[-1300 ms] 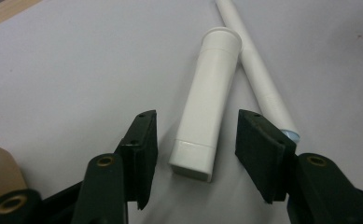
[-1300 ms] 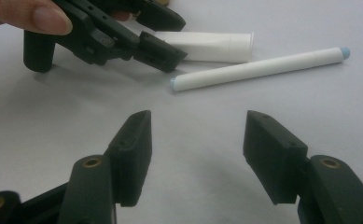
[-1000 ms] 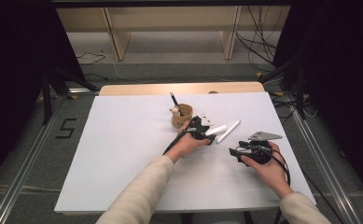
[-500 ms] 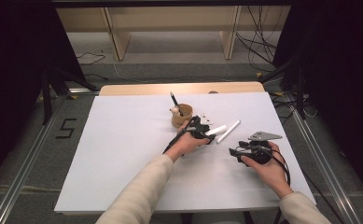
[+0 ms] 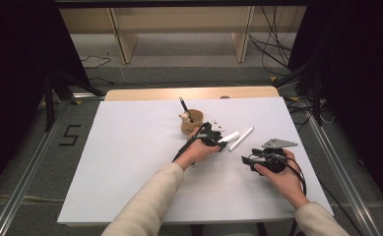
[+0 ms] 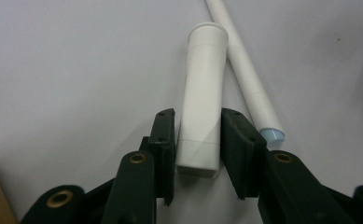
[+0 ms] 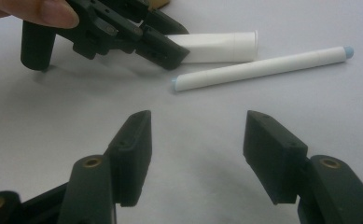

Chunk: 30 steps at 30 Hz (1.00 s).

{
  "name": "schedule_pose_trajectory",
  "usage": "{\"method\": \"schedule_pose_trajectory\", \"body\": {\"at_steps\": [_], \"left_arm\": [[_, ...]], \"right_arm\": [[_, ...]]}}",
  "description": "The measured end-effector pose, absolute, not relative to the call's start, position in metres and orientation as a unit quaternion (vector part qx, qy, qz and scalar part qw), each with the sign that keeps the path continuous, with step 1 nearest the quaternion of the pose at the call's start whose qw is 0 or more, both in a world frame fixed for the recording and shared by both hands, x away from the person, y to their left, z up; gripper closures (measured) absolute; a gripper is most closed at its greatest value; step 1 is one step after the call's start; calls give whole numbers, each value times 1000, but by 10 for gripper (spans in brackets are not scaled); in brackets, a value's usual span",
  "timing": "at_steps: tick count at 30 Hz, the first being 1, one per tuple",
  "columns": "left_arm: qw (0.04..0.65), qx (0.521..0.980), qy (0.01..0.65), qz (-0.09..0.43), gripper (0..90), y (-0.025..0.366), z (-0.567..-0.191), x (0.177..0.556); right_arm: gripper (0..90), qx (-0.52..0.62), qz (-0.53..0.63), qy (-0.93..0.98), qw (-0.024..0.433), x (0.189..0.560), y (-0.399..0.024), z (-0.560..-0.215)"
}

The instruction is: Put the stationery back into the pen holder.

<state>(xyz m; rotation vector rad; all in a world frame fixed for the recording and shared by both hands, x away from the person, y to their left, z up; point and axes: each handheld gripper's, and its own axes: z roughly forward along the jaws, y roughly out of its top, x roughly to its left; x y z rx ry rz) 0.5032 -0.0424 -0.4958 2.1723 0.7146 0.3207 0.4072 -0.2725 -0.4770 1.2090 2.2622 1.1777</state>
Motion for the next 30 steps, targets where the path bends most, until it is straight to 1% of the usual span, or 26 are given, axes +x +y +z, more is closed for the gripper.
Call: {"method": "schedule_pose_trajectory", "body": {"at_steps": [3, 20, 30], "left_arm": [[405, 860, 286, 126, 700, -43, -496, 502], [390, 868, 268, 152, 711, -47, -494, 498], [391, 864, 276, 154, 713, -48, -494, 497]], "right_arm": [[426, 423, 412, 791, 159, 407, -273, -477], [426, 424, 412, 791, 158, 408, -273, -478], [427, 425, 412, 790, 158, 408, -273, -478]]}}
